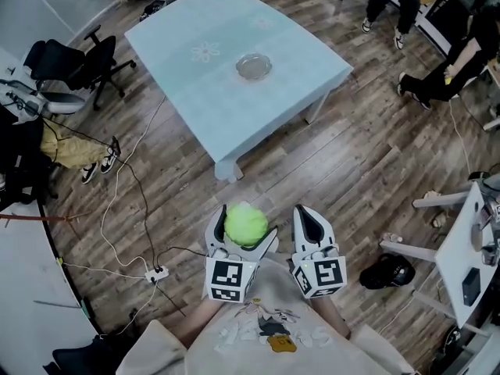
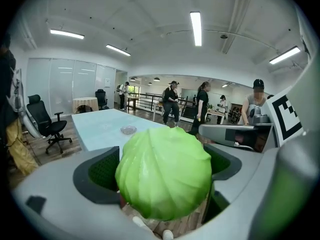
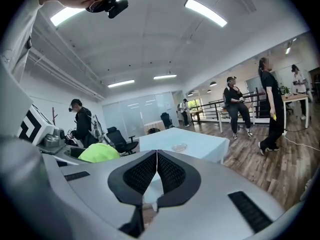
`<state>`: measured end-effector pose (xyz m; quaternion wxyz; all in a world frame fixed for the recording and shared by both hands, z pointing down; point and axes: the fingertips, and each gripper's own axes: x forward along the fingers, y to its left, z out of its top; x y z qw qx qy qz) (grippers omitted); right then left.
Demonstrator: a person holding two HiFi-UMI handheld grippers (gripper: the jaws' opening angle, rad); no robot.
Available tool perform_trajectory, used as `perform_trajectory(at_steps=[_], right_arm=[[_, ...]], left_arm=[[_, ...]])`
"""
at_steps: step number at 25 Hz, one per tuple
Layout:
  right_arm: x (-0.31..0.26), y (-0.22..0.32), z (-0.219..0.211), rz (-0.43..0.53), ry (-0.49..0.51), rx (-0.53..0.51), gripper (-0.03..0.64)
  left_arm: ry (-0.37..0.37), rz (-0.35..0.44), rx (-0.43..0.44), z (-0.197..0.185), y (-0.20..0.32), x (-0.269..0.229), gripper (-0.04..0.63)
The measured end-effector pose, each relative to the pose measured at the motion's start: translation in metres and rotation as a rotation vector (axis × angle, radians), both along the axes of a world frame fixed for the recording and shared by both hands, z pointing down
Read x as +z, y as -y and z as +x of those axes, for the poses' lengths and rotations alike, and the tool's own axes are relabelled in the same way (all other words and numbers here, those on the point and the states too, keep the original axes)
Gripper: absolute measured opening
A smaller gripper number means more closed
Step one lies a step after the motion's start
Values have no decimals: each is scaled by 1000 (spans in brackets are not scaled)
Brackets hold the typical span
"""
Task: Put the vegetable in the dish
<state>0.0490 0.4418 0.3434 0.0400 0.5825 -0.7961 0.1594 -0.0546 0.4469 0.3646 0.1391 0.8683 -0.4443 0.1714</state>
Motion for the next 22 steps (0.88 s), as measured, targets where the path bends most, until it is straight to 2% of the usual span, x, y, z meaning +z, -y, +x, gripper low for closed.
perform_trajectory(at_steps=[10,22], right_arm=[[-1,78,-10,-16,-9,16,23],[-23,185,-40,30,-31,83,23]], left_arm=[[-23,0,40,-1,79,-2,531],[-36,60,113,-29,191,-25,531]])
